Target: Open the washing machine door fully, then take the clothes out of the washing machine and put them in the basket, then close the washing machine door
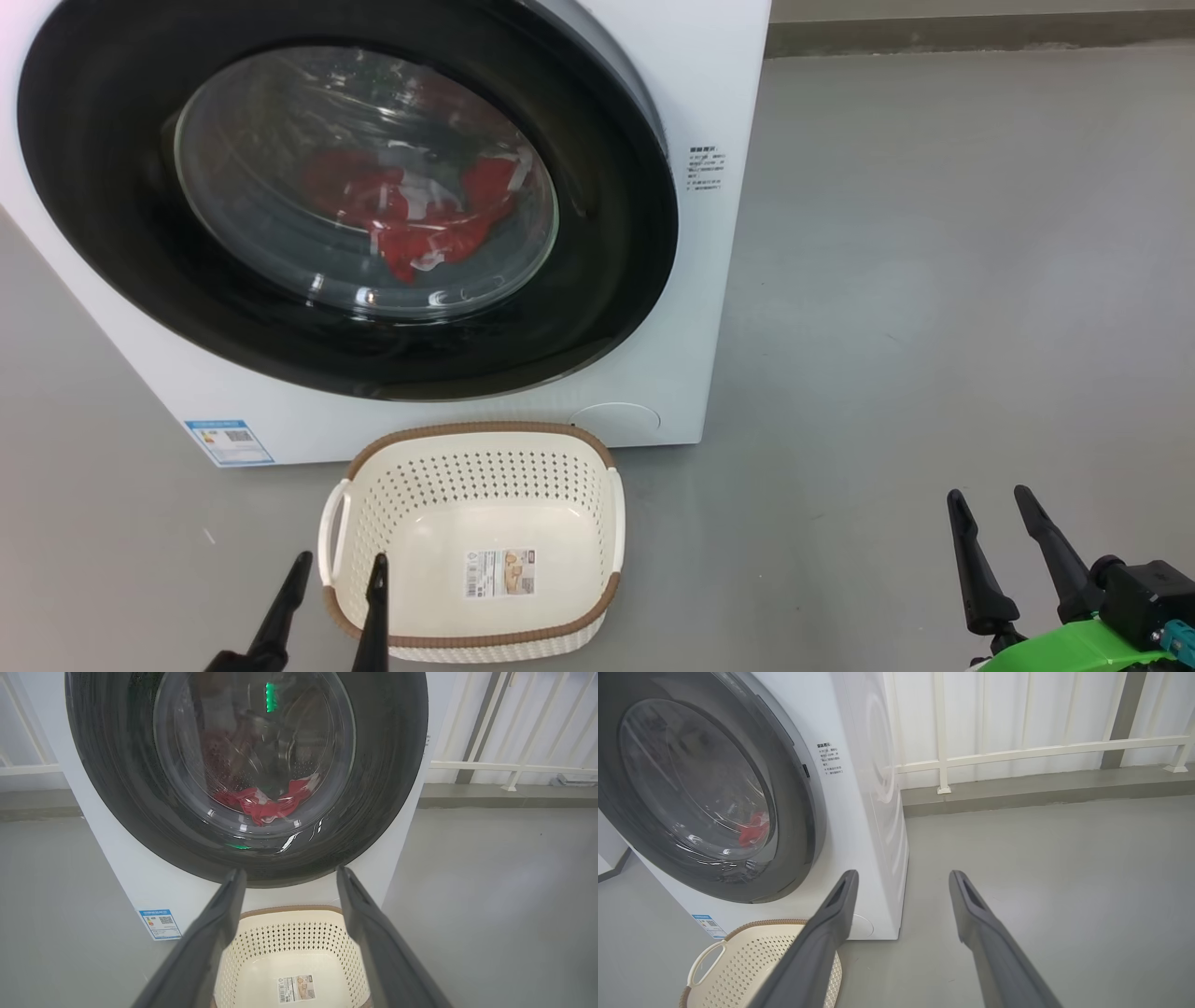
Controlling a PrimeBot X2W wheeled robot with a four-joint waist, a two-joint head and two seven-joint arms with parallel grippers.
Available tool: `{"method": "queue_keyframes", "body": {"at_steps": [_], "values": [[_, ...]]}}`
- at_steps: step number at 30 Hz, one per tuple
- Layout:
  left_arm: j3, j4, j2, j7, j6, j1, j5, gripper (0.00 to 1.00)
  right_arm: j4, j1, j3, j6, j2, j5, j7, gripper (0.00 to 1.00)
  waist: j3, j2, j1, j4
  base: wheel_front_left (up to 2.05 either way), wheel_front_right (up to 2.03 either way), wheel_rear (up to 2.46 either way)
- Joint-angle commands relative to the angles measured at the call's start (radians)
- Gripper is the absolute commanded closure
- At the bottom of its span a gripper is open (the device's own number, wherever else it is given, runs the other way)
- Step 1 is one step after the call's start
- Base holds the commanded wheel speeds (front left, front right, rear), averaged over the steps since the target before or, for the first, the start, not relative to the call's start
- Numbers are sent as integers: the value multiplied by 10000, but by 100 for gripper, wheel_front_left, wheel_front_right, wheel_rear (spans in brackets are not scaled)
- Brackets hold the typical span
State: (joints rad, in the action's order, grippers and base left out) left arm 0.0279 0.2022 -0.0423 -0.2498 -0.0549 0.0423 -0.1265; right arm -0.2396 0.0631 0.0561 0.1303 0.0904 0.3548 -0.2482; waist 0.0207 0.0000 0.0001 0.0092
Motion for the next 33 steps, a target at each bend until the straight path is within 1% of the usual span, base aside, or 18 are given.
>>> {"method": "queue_keyframes", "body": {"at_steps": [1, 11, 15, 16, 17, 18, 20, 26, 29, 31, 33], "values": [[-355, -169, -83, -120, -59, -142, -166, 0, 217, -68, -140, 4, 138, -62, -136, 0, 4, 0, 0, -7, 0, 0, 0], [-295, -325, -81, -120, 32, -172, -98, 0, 266, -109, -50, 4, 80, -93, -136, 0, -55, 0, 0, 13, 0, 0, 0], [-274, -376, -81, -120, 59, -152, -114, 0, 324, -189, -90, 4, 44, 81, -136, 0, -60, 0, 0, 9, 0, 0, 0], [-261, -393, -81, -120, 72, -148, -124, 0, 395, -252, -127, 4, 25, 188, -136, 52, -53, 0, 0, 4, 0, 0, 0], [-239, -412, -80, -120, 87, -145, -141, 0, 478, -326, -181, 4, -2, 358, -136, 79, -45, 0, 0, -2, 0, 0, 0], [-209, -429, -80, -120, 100, -144, -158, 0, 551, -413, -263, 4, -23, 580, -136, 100, -32, 0, 0, -6, 0, 0, 0], [-140, -468, -80, -120, 128, -154, -194, 0, 731, -670, -423, 4, -71, 1168, -136, 100, 27, 0, 0, -13, 0, 0, 0], [21, -602, -80, -120, 163, -408, -339, 0, 1083, -1969, -849, 4, -181, 3540, -136, 100, 391, 0, 0, 89, 0, 0, 0], [128, -684, -80, -120, 163, -619, -379, 0, 1072, -2882, -1088, 4, -105, 4431, -136, 100, 640, 0, 0, 226, 0, 0, 0], [213, -732, -80, -120, 149, -780, -406, 0, 1014, -3525, -1339, 4, 63, 4989, -136, 100, 825, 0, 0, 355, 0, 0, 0], [290, -794, -80, -120, 143, -923, -484, 0, 908, -4147, -1644, 4, 247, 5779, -136, 100, 1012, 0, 0, 497, 0, 0, 0]]}}
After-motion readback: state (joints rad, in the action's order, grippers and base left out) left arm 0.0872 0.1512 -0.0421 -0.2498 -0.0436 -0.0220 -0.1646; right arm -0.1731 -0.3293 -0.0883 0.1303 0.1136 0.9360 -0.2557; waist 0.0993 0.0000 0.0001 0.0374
